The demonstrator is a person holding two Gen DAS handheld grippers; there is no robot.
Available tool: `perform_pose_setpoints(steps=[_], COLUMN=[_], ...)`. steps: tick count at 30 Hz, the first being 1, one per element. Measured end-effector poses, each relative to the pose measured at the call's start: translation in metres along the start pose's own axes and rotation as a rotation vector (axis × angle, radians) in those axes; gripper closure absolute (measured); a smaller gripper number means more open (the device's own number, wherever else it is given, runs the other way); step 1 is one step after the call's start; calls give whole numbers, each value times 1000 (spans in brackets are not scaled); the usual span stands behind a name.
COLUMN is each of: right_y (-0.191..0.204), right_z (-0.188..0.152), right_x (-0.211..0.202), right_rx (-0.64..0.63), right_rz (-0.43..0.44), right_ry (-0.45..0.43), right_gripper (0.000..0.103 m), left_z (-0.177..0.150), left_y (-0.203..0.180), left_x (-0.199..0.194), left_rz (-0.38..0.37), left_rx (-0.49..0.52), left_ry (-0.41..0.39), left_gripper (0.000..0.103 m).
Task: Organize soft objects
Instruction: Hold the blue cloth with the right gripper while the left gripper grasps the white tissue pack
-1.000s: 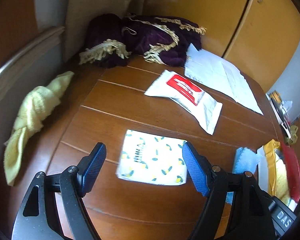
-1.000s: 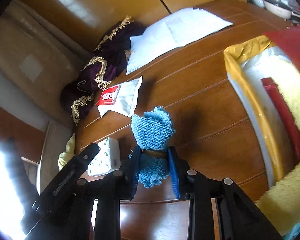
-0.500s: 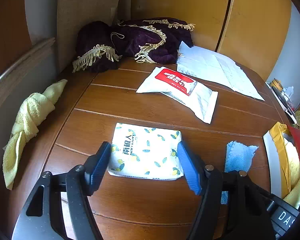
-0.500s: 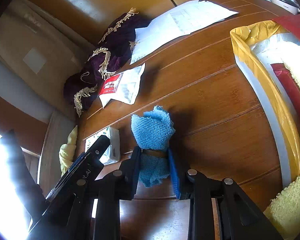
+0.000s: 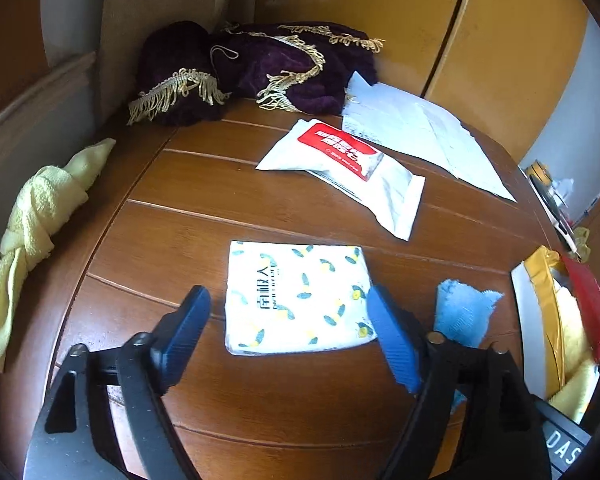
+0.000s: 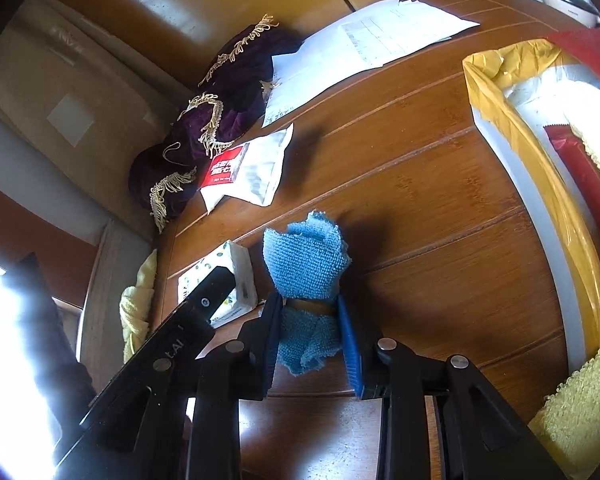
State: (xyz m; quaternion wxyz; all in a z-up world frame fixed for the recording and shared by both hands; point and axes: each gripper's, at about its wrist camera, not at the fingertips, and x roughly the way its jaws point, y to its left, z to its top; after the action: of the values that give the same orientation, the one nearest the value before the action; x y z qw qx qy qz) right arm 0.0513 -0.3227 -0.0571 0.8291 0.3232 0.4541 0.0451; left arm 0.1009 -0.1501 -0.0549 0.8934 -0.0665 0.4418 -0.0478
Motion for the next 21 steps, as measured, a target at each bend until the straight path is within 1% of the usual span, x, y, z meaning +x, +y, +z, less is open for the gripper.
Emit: perform_pose_setpoints(steps=[7, 8, 9, 11, 13, 15, 19, 21], right_y=[-1, -1, -1, 0, -1, -2, -2, -1], right_z=[1, 1, 1, 1, 1, 1, 1, 0], right_x=[0, 0, 0, 0, 0, 1, 0, 0], right_rx=[2, -1, -4, -7, -5, -2, -7, -10], right_rz=[12, 13, 13, 15, 24, 29, 28, 26], right_ry=[8, 10, 11, 12, 16, 17, 17, 16], right_gripper=[73, 73, 73, 73, 73, 73, 73, 73], left_z=[-1, 0, 0, 0, -1, -1, 0, 1], left_y=[1, 3, 5, 6, 7, 8, 13, 15], left_x=[2, 2, 2, 0, -2, -4, -6, -9], left_rz=[-3, -13, -26, -46, -43, -39, -53, -52], left_rx=[-1, -10, -18, -25, -28, -29, -49, -56], left_ry=[4, 9, 14, 18, 13, 3, 6, -2], left_gripper=[18, 21, 26, 33, 37, 44, 53, 62])
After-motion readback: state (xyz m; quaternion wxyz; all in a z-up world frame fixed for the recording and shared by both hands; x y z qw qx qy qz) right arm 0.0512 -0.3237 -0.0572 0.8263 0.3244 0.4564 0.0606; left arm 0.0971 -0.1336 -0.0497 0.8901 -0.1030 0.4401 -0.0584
